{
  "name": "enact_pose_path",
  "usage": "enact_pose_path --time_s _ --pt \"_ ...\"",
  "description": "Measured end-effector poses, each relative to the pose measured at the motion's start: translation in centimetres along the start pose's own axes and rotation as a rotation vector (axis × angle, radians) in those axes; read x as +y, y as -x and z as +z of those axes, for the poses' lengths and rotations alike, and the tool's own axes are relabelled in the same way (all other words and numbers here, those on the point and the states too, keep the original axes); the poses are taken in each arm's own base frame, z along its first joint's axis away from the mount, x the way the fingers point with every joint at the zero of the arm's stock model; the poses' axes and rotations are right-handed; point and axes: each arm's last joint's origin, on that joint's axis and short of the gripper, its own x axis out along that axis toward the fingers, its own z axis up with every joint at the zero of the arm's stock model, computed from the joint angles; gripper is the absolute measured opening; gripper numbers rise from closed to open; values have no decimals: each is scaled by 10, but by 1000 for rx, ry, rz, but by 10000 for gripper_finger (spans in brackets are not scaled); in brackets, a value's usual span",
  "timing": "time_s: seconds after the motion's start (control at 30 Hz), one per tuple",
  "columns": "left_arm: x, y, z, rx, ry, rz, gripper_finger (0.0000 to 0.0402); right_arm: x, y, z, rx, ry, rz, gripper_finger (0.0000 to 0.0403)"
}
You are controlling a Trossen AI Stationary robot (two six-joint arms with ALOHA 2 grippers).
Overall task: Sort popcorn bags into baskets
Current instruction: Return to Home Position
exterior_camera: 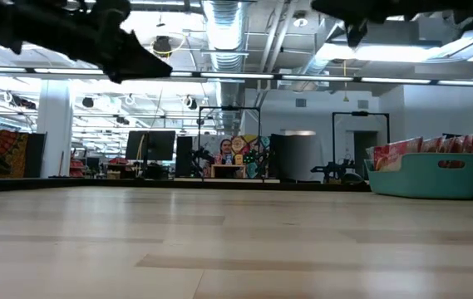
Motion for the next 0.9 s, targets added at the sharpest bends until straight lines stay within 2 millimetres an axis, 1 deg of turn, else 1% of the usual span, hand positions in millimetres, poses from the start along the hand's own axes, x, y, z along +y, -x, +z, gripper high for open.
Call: enact_pose_path --time_s 0.07,0.17,0.23,0.37,0.43,0.57,0.7,0.9 --pt "6 9 3 -43 16 18 93 7 3 3 -16 14 36 14" --pt "12 22 9 -105 36 18 93 13 11 9 -57 53 99 7" --pt "16 29 14 -127 33 19 93 14 19 14 -82 74 138 6" --pt "22 42 19 -143 33 13 93 12 35 21 -106 106 143 11" --pt "24 47 20 -144 39 -4 93 10 42 15 -122 118 145 9" --pt "25 51 18 -129 32 -29 93 6 52 -2 -157 126 166 5" --pt "24 52 16 -102 0 -17 93 0 62 -15 -189 113 148 10" --pt "24 52 11 -58 -11 -22 93 -6 75 -34 -224 89 146 5"
